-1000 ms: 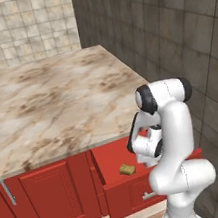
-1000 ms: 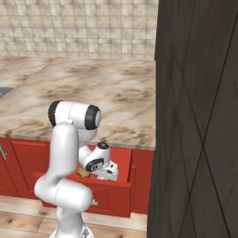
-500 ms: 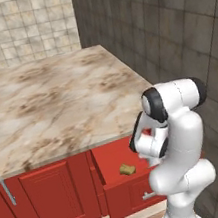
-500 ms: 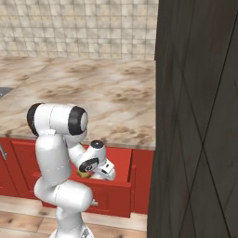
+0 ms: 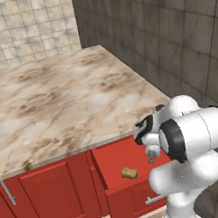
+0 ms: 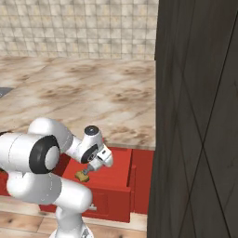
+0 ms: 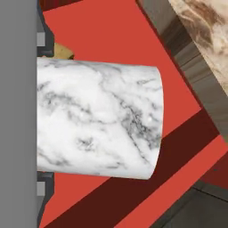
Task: Restock the sink supplies by placing the sponge and soap dispenser on the counter and next to the sink. Make sure the soap dispenser is upright.
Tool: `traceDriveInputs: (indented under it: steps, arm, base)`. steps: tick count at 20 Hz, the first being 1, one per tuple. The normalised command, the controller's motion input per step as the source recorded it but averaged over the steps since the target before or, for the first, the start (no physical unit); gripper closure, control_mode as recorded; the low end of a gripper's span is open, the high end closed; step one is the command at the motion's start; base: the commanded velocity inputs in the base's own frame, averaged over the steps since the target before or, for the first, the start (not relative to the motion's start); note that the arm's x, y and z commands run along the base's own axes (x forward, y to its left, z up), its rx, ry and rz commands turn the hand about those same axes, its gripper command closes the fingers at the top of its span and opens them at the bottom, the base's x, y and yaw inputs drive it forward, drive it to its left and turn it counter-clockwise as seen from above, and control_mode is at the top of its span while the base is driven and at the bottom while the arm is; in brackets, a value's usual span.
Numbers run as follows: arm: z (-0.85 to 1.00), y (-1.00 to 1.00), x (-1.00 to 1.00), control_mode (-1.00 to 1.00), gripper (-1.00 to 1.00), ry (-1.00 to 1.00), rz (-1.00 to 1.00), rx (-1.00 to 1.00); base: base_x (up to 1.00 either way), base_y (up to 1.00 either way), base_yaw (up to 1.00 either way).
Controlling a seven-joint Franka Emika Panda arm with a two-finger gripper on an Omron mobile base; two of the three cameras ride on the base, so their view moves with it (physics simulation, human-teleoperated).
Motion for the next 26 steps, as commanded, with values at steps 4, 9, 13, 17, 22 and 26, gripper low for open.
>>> traceDriveInputs:
  steps: [4,9,13,17,22,26]
  arm:
    - [1.00,0.00,-0.05,-1.00,1.00,0.08,-0.07,0.00]
    - [1.00,0.00,-0.27,-1.00,1.00,0.16,-0.07,0.01]
    - [0.99,0.00,-0.80,-1.00,1.00,0.14,-0.06,0.04]
    - [0.71,0.25,-0.89,-1.00,1.00,0.05,-0.02,0.00]
    - [-0.01,0.41,-0.43,-1.00,1.00,0.00,0.00,0.00]
    - [-0.01,0.58,-0.06,-1.00,1.00,0.09,0.02,-0.01]
  base:
    - [0.00,0.00,0.00]
    - [0.00,0.00,0.00]
    - [0.00,0.00,0.00]
    - [0.00,0.00,0.00]
    - [0.00,0.00,0.00]
    - [0.00,0.00,0.00]
